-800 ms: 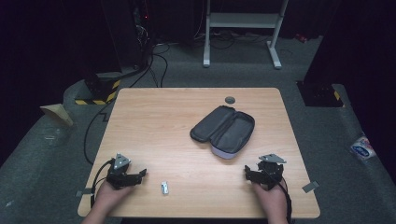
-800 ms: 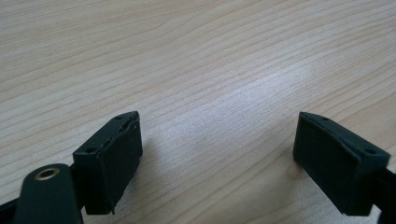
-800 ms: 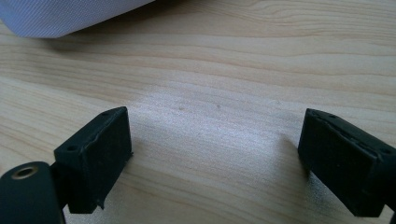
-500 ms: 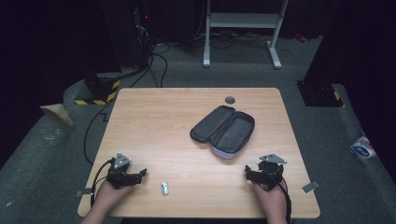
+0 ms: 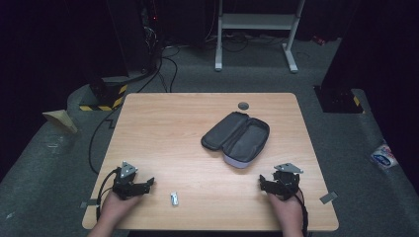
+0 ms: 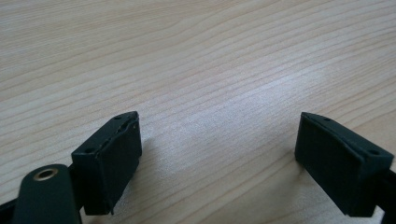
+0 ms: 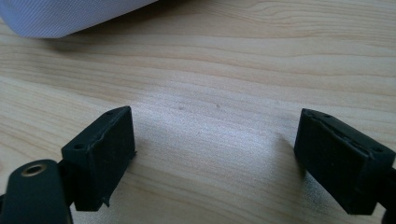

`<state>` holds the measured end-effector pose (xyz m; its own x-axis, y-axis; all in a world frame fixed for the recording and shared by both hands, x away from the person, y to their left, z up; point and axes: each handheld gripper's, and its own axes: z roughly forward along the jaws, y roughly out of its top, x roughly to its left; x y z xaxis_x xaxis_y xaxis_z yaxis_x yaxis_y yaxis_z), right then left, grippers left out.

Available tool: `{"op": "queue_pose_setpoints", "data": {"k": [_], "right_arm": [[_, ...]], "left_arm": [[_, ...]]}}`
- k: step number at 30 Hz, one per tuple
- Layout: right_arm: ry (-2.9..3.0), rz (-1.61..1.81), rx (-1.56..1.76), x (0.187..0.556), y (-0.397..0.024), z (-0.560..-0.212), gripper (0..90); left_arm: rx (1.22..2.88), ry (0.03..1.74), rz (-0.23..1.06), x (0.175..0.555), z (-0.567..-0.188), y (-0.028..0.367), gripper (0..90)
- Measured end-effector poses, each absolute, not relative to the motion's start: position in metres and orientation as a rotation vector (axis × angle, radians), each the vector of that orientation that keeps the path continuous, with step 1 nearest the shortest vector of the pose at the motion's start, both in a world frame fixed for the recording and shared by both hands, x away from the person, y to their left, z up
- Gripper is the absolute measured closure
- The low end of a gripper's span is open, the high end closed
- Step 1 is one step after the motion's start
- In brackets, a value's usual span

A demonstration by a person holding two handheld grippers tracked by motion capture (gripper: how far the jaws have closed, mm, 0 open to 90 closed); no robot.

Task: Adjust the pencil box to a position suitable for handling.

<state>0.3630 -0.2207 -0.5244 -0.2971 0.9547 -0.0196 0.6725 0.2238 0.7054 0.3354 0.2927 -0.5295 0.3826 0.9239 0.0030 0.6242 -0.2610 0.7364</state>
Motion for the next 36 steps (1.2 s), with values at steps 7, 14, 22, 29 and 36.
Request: {"op": "queue_pose_setpoints", "data": {"k": [7,14,22,29,36], "right_arm": [[2.07,0.832,1.489,0.362,-0.218,-0.522,13.9],[2.049,0.866,1.475,0.358,-0.216,-0.514,18.9],[2.072,0.889,1.493,0.36,-0.213,-0.504,19.9],[2.079,0.932,1.458,0.363,-0.206,-0.494,20.0],[2.068,0.959,1.418,0.368,-0.202,-0.486,22.5]], "left_arm": [[1.979,1.351,0.596,0.337,-0.53,0.295,14.2],[1.987,1.369,0.596,0.34,-0.53,0.3,9.4],[1.989,1.377,0.591,0.343,-0.53,0.301,5.1],[1.996,1.373,0.587,0.344,-0.531,0.3,3.3],[2.001,1.368,0.582,0.345,-0.531,0.299,2.0]]}}
